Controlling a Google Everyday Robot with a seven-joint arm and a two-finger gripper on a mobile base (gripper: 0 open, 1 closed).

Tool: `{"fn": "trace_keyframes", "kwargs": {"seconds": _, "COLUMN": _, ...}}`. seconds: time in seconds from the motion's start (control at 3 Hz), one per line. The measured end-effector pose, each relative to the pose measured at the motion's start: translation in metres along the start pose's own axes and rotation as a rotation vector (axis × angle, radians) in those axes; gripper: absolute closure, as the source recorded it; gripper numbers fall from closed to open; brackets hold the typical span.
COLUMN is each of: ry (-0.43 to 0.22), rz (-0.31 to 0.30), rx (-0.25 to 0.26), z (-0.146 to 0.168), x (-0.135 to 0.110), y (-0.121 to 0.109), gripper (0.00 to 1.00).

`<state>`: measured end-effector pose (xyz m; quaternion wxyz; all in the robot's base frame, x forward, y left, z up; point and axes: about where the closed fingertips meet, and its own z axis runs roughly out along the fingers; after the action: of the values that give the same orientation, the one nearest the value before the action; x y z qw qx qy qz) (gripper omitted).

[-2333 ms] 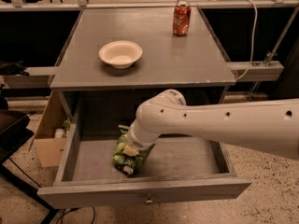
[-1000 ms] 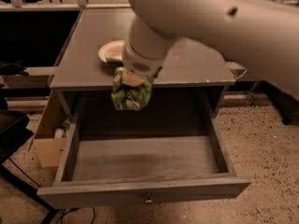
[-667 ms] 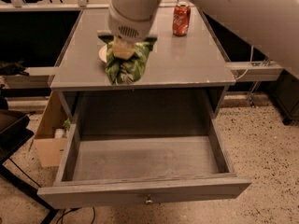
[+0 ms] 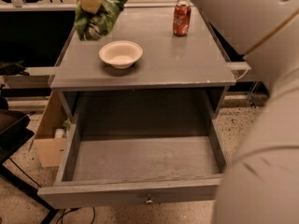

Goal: Pick green jalapeno chip bag from top drawer and place on counter

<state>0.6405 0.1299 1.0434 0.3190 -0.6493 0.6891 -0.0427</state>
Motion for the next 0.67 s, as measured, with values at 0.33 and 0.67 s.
{"fn": "trace_keyframes", "kwargs": {"seconds": 0.33, "ry": -0.116, "rz": 0.070, "rx": 0.113, "z": 0.006, "x": -0.036, "y": -0.064, "gripper": 1.00}}
{"fn": "trace_keyframes", "kwargs": {"seconds": 0.67, "ry": -0.167, "rz": 0.086, "rx": 0.160, "z": -0.018, "x": -0.045, "y": -0.084, "gripper": 1.00}}
